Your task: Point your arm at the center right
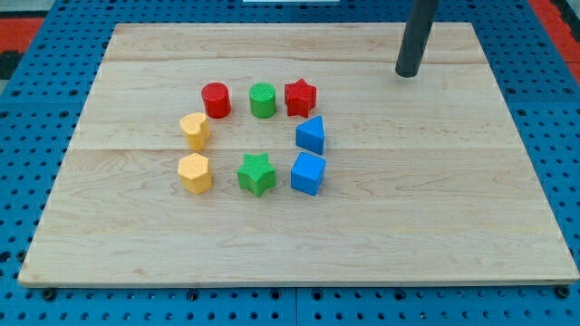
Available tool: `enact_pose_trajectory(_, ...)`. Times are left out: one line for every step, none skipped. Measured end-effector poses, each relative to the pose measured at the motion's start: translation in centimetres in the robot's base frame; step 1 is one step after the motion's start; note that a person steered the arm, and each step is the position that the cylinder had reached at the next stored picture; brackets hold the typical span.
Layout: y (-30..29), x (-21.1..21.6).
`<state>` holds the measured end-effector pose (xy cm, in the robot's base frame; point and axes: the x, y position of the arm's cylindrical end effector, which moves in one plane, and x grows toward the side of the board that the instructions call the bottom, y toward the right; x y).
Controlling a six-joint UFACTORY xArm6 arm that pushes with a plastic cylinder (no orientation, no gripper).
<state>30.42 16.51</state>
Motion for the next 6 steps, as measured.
enact_pose_trajectory(0.1, 0.0)
enact_pose_trajectory(0.1, -1.0)
enact_pose_trajectory(0.4, -1.8)
enact_pose_trajectory(2.8, 5.9)
enact_pose_trajectory(1.9, 15.9)
enact_pose_trajectory(-5.0, 20.0)
